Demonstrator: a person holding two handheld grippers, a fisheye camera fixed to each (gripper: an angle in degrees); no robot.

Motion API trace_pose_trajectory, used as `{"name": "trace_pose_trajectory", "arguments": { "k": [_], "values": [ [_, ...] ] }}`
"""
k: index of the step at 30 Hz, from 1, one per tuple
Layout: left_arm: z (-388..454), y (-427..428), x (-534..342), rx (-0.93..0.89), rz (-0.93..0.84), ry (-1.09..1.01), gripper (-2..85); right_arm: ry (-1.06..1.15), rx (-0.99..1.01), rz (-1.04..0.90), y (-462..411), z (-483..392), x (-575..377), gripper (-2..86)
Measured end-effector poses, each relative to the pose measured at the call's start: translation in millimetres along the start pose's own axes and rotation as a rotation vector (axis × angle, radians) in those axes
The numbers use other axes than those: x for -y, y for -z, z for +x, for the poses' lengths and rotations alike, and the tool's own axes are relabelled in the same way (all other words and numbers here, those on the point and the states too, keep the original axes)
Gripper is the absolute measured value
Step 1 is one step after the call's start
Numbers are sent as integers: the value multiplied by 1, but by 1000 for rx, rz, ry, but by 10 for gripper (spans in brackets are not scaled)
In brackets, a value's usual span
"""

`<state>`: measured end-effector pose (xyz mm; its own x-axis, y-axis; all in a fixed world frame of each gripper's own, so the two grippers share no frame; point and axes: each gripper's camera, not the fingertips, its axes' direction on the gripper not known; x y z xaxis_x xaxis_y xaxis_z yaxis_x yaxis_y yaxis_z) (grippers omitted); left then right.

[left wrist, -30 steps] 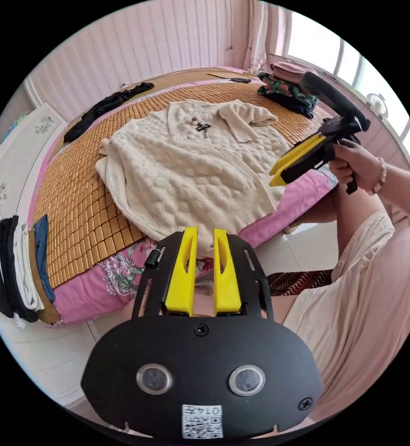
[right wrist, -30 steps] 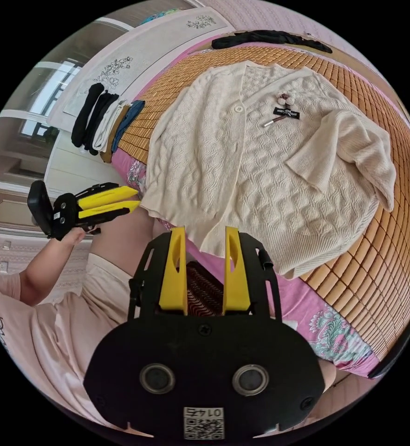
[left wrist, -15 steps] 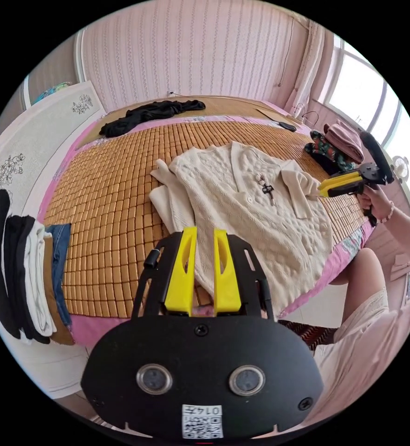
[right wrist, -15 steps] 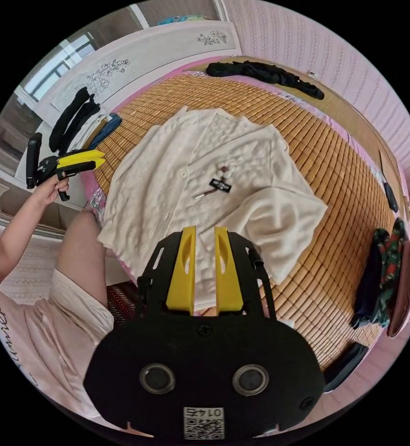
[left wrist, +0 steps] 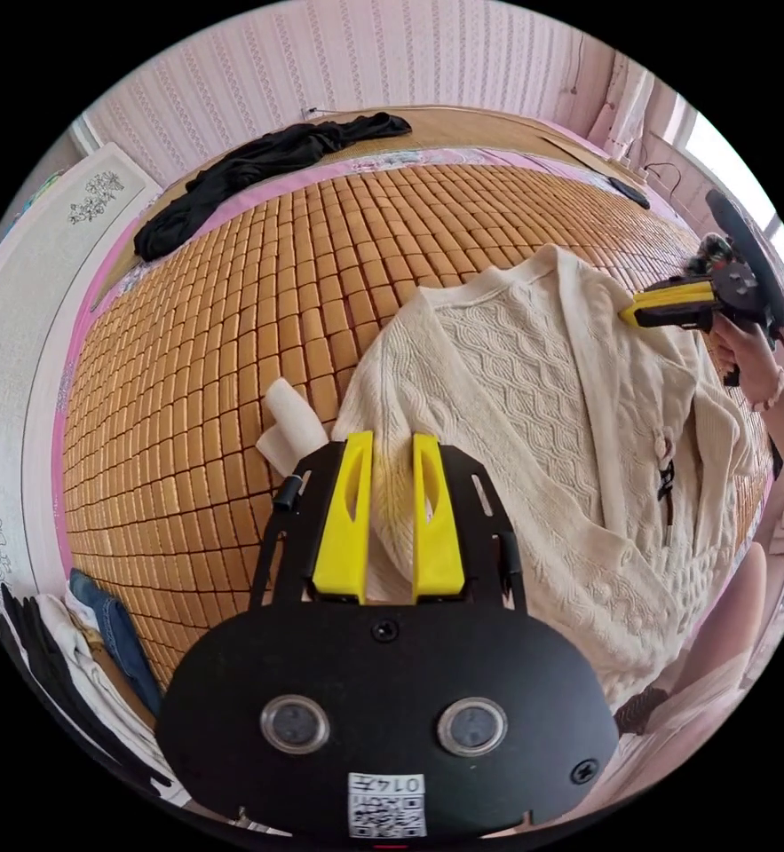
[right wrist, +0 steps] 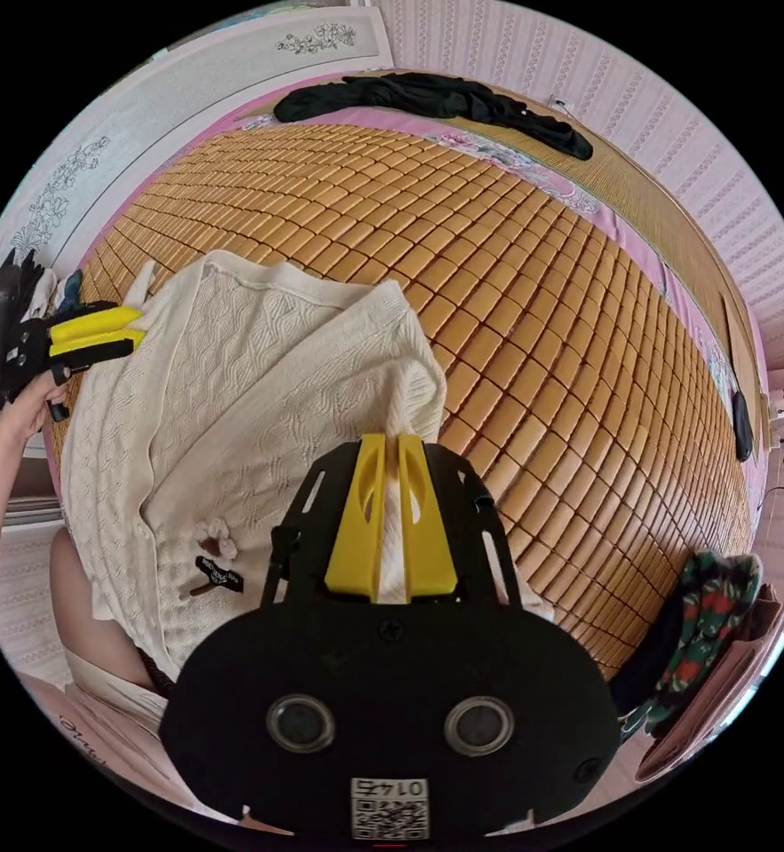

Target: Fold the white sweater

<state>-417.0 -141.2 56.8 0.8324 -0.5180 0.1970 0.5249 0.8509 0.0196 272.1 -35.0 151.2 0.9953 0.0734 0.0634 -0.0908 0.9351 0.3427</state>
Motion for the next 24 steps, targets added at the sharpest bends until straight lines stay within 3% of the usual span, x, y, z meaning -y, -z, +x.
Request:
{"name": "trace_pose_trajectory", "arguments": {
  "k": [4, 7, 10, 15, 18, 21, 24],
  "values": [
    [4, 18, 16, 28, 118, -59, 21, -24, 33, 124, 50, 36, -34, 12],
    [1, 15, 34, 9, 176, 22, 27, -140, 93, 110, 35, 72, -44, 24],
    [6, -27, 49, 77, 11, 51, 52, -235, 128, 77, 6, 83, -64, 61],
    [19, 18, 30, 72, 165, 34, 63, -43, 148, 225, 30, 21, -149, 96],
    [61, 60, -13, -131, 258, -127, 62, 43, 152, 209, 7, -26, -205, 101],
    [121, 60, -66, -290, 244, -188, 58, -11, 4, 76, -57, -42, -227, 94],
    [173, 31, -102, -305, 141, -196, 54, -158, 203, 153, -53, -14, -248, 60]
  ]
}}
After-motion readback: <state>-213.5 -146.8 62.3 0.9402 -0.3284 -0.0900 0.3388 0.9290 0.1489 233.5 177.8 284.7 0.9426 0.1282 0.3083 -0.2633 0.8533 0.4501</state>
